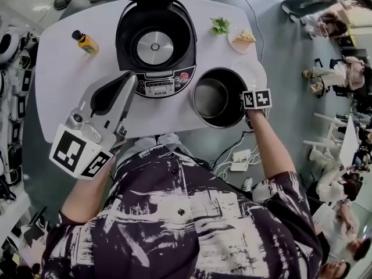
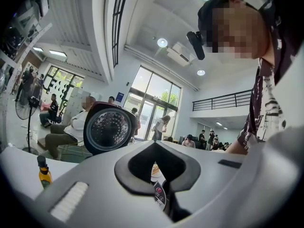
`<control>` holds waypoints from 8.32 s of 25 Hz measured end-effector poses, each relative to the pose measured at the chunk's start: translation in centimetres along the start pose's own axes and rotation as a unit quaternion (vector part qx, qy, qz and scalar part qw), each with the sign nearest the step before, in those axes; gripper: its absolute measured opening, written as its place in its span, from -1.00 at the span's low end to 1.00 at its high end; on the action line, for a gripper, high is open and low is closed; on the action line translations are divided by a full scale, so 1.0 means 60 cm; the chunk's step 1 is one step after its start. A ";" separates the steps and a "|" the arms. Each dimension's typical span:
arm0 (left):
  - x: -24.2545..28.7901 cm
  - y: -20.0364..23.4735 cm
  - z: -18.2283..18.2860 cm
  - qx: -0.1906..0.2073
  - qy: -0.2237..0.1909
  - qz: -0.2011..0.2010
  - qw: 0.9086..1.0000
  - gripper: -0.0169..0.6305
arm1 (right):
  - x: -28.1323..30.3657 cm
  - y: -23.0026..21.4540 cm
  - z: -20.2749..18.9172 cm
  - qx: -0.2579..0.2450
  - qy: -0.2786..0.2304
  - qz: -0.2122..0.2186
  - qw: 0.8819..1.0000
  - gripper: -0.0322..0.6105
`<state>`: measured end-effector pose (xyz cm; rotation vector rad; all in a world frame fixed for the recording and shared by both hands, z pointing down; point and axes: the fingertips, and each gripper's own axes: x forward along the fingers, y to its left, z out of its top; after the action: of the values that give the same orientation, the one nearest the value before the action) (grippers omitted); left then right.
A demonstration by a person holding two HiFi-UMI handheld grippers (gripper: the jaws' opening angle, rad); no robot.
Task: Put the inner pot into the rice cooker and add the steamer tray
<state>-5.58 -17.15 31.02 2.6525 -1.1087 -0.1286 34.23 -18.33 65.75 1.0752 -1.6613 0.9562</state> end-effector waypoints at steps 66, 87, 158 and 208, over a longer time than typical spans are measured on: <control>-0.229 0.140 0.029 -0.034 -0.082 0.105 0.991 -0.93 | -0.029 0.336 0.506 -0.045 -0.043 0.019 0.998 -0.88; -0.208 0.136 0.031 -0.038 -0.086 0.083 0.992 -0.93 | -0.012 0.338 0.492 -0.171 0.001 -0.082 0.982 -0.79; 0.122 -0.090 -0.071 -0.008 0.081 -0.040 0.996 -0.93 | 0.050 -0.339 -0.053 0.298 -0.061 -0.079 0.949 -0.87; -0.216 0.050 0.044 -0.028 -0.079 0.034 0.996 -0.93 | -0.034 0.347 0.492 -0.104 -0.091 -0.058 0.989 -0.89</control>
<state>-17.25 -10.52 29.03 2.5879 -1.2235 -0.3562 6.99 -38.26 52.76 1.1301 -1.7801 0.6091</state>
